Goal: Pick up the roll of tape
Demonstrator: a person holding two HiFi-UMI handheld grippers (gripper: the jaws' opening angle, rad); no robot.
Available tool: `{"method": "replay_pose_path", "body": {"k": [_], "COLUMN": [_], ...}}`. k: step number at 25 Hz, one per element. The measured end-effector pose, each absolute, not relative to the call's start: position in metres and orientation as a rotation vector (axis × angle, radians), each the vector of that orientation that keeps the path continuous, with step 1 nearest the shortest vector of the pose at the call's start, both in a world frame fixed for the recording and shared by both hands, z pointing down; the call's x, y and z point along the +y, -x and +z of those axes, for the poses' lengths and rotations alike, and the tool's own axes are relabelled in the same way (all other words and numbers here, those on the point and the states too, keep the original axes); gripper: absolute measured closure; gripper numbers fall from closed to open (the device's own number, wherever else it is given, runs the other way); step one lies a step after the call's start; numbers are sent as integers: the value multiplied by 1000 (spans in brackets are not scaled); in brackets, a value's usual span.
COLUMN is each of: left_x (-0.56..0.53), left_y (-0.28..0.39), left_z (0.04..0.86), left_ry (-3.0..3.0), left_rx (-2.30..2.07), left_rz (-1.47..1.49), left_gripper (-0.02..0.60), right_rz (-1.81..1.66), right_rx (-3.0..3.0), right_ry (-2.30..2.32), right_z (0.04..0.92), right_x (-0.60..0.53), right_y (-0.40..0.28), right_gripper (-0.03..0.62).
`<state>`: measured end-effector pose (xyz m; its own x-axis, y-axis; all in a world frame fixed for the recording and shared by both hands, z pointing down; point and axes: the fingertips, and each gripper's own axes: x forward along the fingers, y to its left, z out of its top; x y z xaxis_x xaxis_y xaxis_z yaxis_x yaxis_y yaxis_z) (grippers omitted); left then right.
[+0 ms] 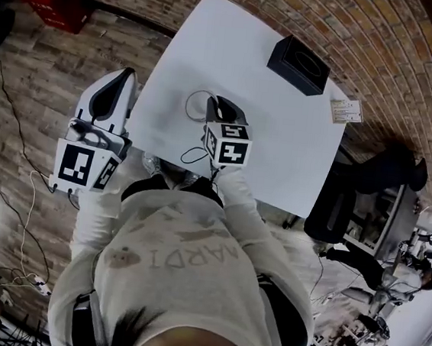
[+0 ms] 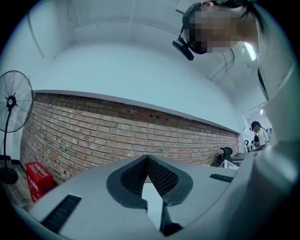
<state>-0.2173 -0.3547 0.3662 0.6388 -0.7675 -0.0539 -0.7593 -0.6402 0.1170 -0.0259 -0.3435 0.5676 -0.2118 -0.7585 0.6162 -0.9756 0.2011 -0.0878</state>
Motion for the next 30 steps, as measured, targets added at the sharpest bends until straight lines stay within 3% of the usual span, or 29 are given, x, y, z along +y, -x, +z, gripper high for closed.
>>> {"method": "replay_pose_path", "body": {"k": [30], "left_x": [-297], "left_y": [141], "left_z": [339], "left_ry": [-2817], "left_rx": [-1292], "left_rz": [-121], "left_gripper": [575], "right_rz": [313], "right_rx": [-2305], "right_ry": [-1856], "right_z": [410], "right_x": [-285], "right_y": [-44], "right_gripper": [536]}}
